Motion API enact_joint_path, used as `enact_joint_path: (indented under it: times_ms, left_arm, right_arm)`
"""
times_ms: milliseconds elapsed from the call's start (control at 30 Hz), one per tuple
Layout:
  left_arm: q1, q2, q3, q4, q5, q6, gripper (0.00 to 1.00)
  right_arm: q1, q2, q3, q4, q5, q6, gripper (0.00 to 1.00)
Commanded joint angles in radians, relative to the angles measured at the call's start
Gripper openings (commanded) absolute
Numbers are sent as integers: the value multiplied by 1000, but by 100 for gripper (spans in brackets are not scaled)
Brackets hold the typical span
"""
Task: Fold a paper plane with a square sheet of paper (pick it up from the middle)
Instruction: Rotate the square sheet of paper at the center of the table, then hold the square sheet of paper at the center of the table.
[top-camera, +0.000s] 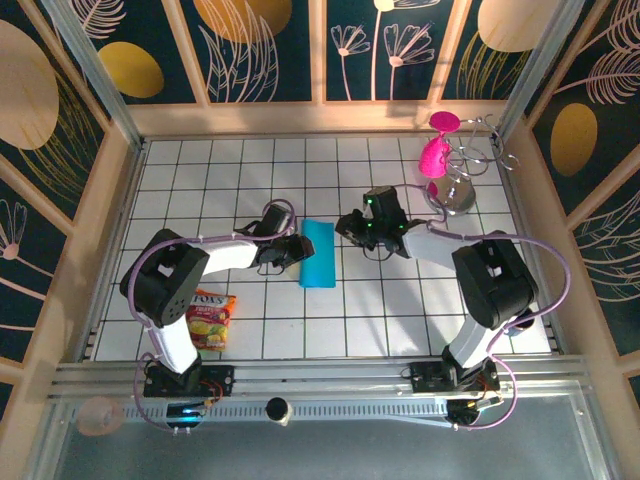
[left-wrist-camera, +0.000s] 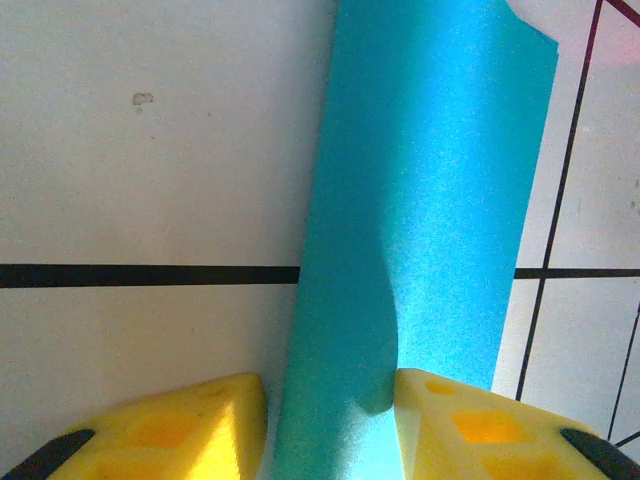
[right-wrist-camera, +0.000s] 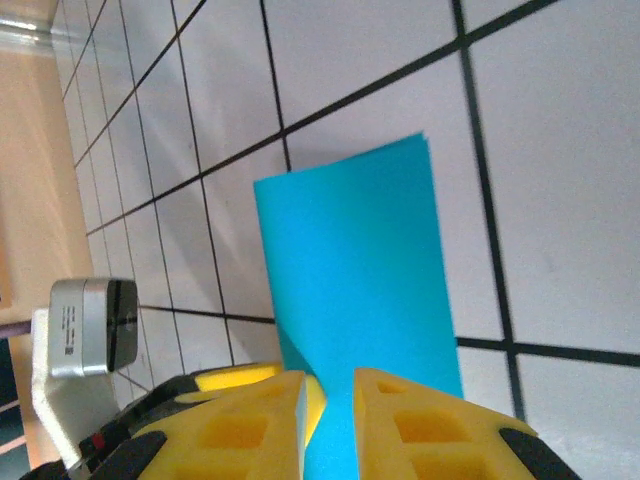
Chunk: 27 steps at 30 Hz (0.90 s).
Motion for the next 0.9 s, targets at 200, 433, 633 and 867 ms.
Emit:
enact_joint_path:
  times_ms: [200, 433, 633, 867]
  left_arm:
    - [-19, 177, -25, 0, -73, 26, 39]
    - [-21, 192, -19, 4, -83, -12, 41]
    - [-19, 206, -18, -1, -88, -29, 41]
    - [-20, 218, -19, -6, -87, -30, 41]
  right_arm:
    - [-6, -7, -34, 9, 5, -27, 20]
    - [2, 9, -34, 19, -11, -29, 20]
    - [16, 26, -29, 26, -33, -41, 20]
    - [37, 75, 0, 33, -77, -72, 19]
